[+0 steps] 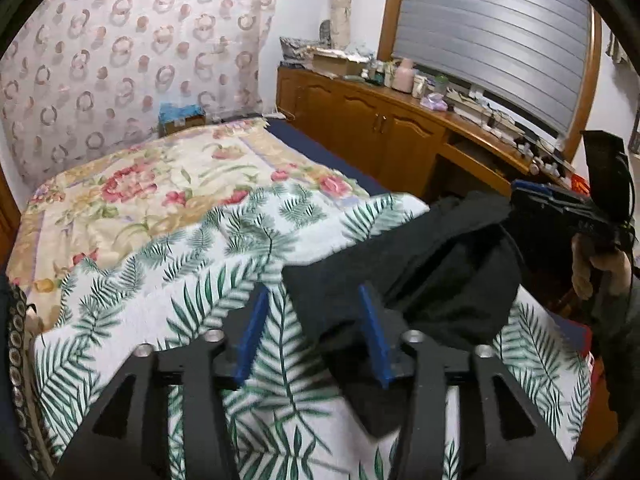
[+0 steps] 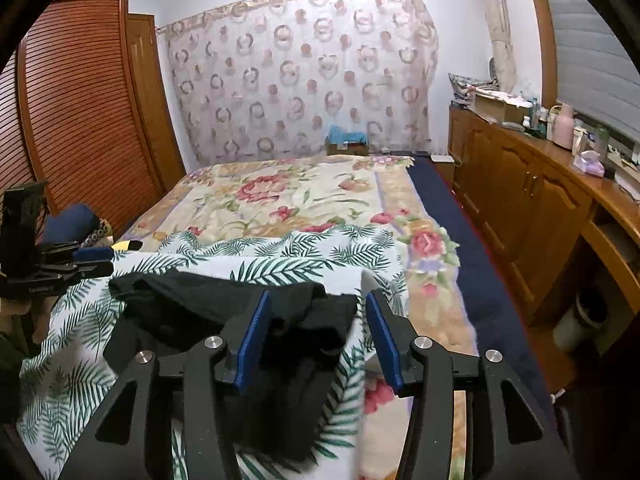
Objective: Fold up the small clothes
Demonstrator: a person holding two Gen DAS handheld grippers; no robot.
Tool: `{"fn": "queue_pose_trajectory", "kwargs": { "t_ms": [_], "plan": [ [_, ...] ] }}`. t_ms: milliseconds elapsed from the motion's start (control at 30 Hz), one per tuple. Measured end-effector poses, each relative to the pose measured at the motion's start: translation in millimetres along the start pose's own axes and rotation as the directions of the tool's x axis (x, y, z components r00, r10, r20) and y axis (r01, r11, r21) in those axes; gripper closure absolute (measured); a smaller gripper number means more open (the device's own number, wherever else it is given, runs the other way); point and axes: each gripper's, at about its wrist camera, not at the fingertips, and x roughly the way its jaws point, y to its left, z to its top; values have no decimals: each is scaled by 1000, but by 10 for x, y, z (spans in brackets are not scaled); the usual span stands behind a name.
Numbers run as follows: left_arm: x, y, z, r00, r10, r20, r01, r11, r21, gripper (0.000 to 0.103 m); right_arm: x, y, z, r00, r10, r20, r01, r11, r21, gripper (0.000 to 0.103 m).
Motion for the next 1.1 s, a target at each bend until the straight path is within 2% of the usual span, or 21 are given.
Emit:
{"fn": "queue_pose_trajectory", "kwargs": {
  "t_ms": [33,67,267,333,433,533,567,667,733,800,867,1000,1033,1067,1100],
  "plan": [
    [10,2,-39,1000,-8,-13,8,1000,4,35,-18,9,-33,1000,-1,-7,1,1000,-13,52],
    [24,2,-80,1000,-14,-25,14,1000,9,28,-15,13,-78,1000,-5,-19,5,999,-34,52],
    [236,14,-203,996,5,-84,-4,1000,15,27,86,88,-156,996,33,-87,-41,995,-89,52],
    [319,-2,-166,996,2,-92,-1,1000,16,27,154,140,-128,992,55,-110,-68,991,-114,52],
    [430,-15,-65,996,-3,-93,6,1000,26,27,257,203,-34,992,48,-118,-66,985,-162,52],
    [547,2,56,996,-1,-84,3,1000,26,27,338,177,104,992,77,-100,-93,981,-169,53],
    [581,21,94,997,-1,-79,3,1000,20,27,362,149,153,992,85,-91,-99,982,-163,64],
    [677,132,183,997,14,-71,-15,1000,-14,27,419,52,247,991,110,-78,-118,986,-117,86],
    [732,204,217,996,57,-71,-59,998,-33,27,473,-45,249,992,102,-70,-107,992,-69,92],
    [760,276,228,992,103,-71,-107,993,-52,27,546,-127,208,995,45,-88,-48,999,-25,97],
    [750,345,227,989,134,-68,-139,987,-75,27,541,-133,222,996,14,-90,-15,1000,-12,98],
    [662,375,200,992,111,-59,-117,989,-96,27,441,-62,230,996,6,-90,-6,1000,-7,97],
    [636,362,194,993,107,-54,-111,989,-94,27,402,-44,233,996,0,-89,-1,1000,-9,91],
    [604,337,183,994,96,-49,-100,991,-92,27,365,-18,232,996,-8,-92,7,1000,-7,79],
    [597,321,192,995,86,-46,-90,992,-90,27,354,16,242,995,-13,-95,13,1000,-2,72]
  ]
}}
